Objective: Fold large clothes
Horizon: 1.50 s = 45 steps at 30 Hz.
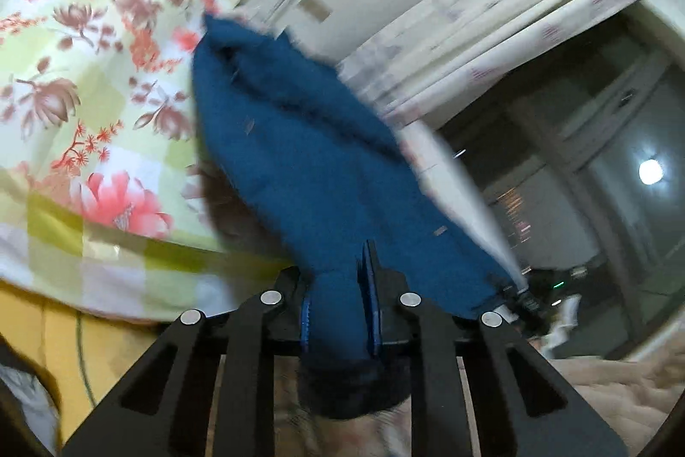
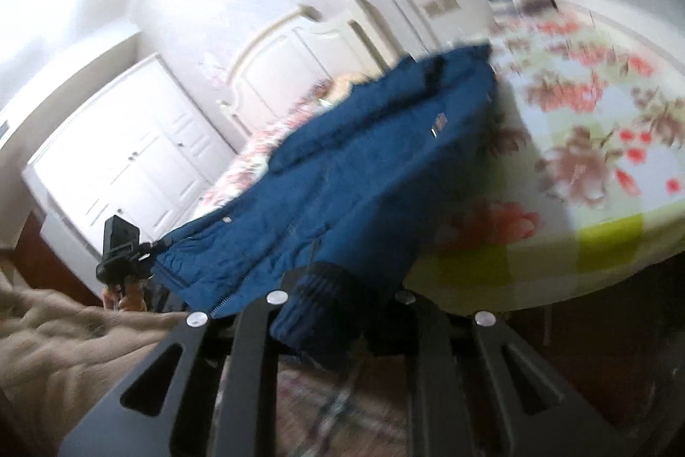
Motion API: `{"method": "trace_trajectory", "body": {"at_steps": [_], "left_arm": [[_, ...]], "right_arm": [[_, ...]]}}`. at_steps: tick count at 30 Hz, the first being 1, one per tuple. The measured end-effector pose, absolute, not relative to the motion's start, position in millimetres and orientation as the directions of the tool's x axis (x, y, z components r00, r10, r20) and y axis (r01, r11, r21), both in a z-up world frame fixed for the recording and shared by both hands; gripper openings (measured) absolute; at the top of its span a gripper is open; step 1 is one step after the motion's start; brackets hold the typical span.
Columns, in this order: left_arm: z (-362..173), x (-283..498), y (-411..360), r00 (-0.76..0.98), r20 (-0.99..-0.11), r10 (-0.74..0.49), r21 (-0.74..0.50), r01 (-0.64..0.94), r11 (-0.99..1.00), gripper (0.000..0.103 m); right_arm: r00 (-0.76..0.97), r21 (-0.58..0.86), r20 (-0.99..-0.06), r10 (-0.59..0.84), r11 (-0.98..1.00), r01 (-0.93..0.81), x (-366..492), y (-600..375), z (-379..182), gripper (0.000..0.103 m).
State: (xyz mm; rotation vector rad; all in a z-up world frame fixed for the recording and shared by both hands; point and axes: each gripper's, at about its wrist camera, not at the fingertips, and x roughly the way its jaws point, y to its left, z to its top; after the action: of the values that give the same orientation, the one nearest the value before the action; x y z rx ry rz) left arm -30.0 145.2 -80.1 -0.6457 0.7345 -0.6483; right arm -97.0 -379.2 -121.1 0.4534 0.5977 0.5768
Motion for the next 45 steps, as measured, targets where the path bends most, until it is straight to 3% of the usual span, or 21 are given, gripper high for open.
{"method": "trace_trajectory", "body": {"at_steps": [4,6,11,15,16,17,19,22,27,35,40,45], "left_arm": [[-43.5,-11.1,159.5,0.6,-0.281,-0.749,-0.768,0.328,0.551,0.016],[-26.1,25.7,153.2,0.612,-0.272,-0.743,-0.759,0.338,0.557,0.016],[11.9,164.4,125.0,0.642,-0.301,-0.705,-0.743,0.305,0.596,0.016],[5.9,266.8,137.0,0.705,-0.378,-0.6,-0.783,0.102,0.613,0.016],[-4.9,299.7,142.4,0.699,-0.427,-0.574,-0.785,0.027,0.618,0.016],[-14.8,323.0,149.0,0.684,-0.469,-0.558,-0.783,-0.03,0.621,0.016],[-36.2,345.3,164.4,0.66,-0.504,-0.558,-0.793,-0.097,0.602,0.017],[-56.3,348.6,195.8,0.692,-0.494,-0.527,-0.792,-0.107,0.601,0.019],[-66.7,351.0,227.6,0.701,-0.532,-0.476,-0.74,-0.111,0.664,0.021],[-91.1,385.6,172.2,0.541,-0.65,-0.533,-0.628,0.013,0.778,0.021],[-90.1,400.6,168.5,0.543,-0.66,-0.518,-0.595,0.043,0.803,0.021],[-91.1,417.5,167.0,0.525,-0.691,-0.498,-0.55,0.066,0.833,0.021]], "right_arm": [[0.728,0.552,-0.302,0.616,0.735,-0.393,-89.0,-385.8,-80.6,0.015],[0.747,0.557,-0.288,0.599,0.739,-0.378,-51.7,-384.9,-55.4,0.015],[0.771,0.537,-0.345,0.535,0.787,-0.305,81.7,-363.0,-2.2,0.015],[0.777,0.597,-0.437,0.454,0.792,-0.127,202.9,-369.6,-1.2,0.021],[0.767,0.605,-0.453,0.455,0.788,-0.11,224.7,-372.4,-5.8,0.033],[0.756,0.621,-0.471,0.454,0.78,-0.082,247.9,-378.1,-12.8,0.055],[0.784,0.673,-0.447,0.43,0.74,-0.021,266.9,-398.4,-25.1,0.073],[0.828,0.682,-0.371,0.42,0.729,-0.064,265.4,-420.3,-32.6,0.073],[0.78,0.507,-0.542,0.311,0.862,0.008,282.5,-443.1,-71.3,0.073],[0.672,0.35,-0.673,0.311,0.933,-0.081,339.1,-406.9,-105.1,0.073],[0.644,0.305,-0.697,0.315,0.943,-0.13,371.8,-395.8,-101.9,0.073],[0.631,0.355,-0.684,0.365,0.923,-0.148,392.8,-401.9,-105.4,0.073]]}}
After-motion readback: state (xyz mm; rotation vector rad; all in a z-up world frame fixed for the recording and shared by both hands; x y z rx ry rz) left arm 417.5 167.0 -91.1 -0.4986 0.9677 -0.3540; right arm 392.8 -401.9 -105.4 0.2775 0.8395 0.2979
